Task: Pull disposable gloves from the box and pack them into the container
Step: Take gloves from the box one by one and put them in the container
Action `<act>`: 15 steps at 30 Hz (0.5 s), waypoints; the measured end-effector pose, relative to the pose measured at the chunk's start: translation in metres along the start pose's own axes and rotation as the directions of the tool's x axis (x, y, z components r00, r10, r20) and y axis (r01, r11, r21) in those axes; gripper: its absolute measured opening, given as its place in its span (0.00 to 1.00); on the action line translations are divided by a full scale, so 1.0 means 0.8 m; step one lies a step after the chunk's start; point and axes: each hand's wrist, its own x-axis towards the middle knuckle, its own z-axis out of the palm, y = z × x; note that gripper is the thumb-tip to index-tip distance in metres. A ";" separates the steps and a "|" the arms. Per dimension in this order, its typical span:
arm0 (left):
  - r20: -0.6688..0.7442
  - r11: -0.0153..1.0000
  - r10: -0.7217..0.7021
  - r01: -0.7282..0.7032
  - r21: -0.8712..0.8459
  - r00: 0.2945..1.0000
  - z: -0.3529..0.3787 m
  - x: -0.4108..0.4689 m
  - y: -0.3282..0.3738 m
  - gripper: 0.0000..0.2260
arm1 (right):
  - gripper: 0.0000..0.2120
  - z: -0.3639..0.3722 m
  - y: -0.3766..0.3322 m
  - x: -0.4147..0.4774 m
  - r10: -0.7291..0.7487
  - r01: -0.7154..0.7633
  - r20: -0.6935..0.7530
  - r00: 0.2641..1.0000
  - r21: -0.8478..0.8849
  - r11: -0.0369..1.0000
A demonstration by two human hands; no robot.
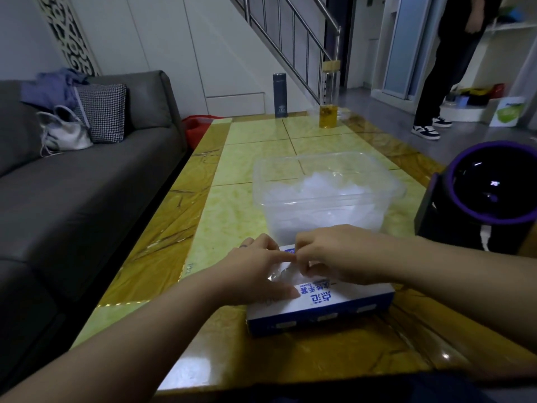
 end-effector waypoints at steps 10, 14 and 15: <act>0.028 0.997 -0.032 0.034 -0.067 0.999 -0.005 0.003 0.003 0.30 | 0.08 -0.033 0.010 -0.017 0.193 -0.148 -0.201 0.961 0.217 0.965; 0.044 0.996 -0.045 0.048 -0.079 0.998 -0.006 0.002 0.005 0.31 | 0.12 -0.023 0.003 -0.016 0.243 -0.197 -0.135 0.961 0.285 0.938; 0.047 0.996 -0.048 0.051 -0.077 0.998 -0.005 0.003 0.005 0.31 | 0.09 -0.025 0.003 -0.015 0.252 -0.192 -0.158 0.955 0.320 0.928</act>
